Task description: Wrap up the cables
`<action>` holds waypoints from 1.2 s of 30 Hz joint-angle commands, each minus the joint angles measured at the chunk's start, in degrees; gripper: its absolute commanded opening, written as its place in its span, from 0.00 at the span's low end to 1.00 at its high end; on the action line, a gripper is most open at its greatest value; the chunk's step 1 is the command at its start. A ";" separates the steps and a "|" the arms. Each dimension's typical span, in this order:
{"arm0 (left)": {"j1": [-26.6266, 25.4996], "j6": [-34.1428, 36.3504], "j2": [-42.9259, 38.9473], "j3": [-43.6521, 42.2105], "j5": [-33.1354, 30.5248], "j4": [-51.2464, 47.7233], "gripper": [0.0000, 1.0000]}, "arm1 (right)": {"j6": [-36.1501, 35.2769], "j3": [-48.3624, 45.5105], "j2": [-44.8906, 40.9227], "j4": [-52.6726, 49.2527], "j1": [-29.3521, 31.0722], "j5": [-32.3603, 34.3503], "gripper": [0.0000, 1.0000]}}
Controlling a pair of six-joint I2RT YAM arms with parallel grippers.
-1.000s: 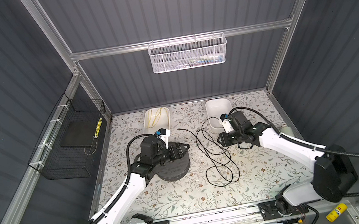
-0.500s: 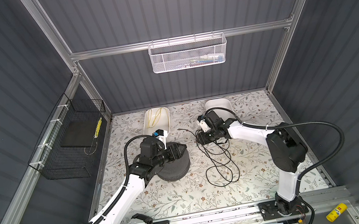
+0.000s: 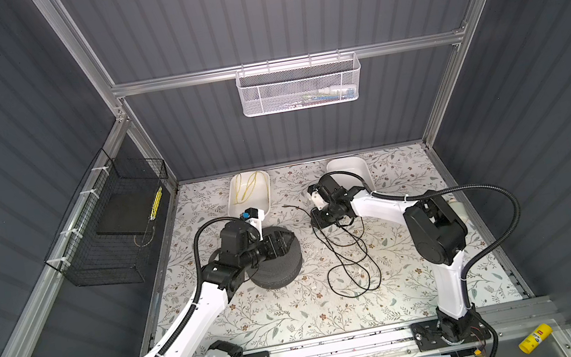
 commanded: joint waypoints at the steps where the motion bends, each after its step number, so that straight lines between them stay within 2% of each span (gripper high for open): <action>1: -0.06 1.09 0.42 1.67 0.86 -0.03 0.83 | -1.31 1.28 2.44 -1.89 -0.03 0.49 0.23; 4: -0.06 1.41 -0.45 1.47 0.42 -0.75 0.83 | -0.89 -0.06 0.29 -0.97 -0.06 1.91 0.05; 6: -0.06 1.53 -1.19 1.22 -0.14 -1.04 0.83 | -0.39 -1.55 -3.08 -0.43 0.06 1.94 0.02; 12: -0.02 1.44 -0.37 1.41 0.16 0.30 0.84 | 0.71 -4.99 -14.62 -1.67 1.39 2.53 0.01; 17: -0.09 0.58 3.97 3.90 2.88 2.82 0.81 | 0.23 -5.84 -25.11 -5.62 1.98 8.37 0.00; 21: -0.79 0.83 8.99 8.19 2.56 2.71 0.79 | -1.12 -5.36 -35.29 -10.52 0.83 15.24 0.00; 27: -5.51 1.43 16.65 14.33 -0.33 4.49 0.79 | -2.14 -4.33 -50.05 -13.97 -0.68 17.93 0.00; 31: -8.97 0.85 22.95 18.10 -0.63 6.65 0.79 | -2.88 -1.06 -54.44 -17.53 -2.21 20.74 0.00; 36: -13.22 -1.05 29.98 20.79 -8.61 6.58 0.79 | -0.10 -4.32 -57.72 -19.57 -5.97 18.38 0.00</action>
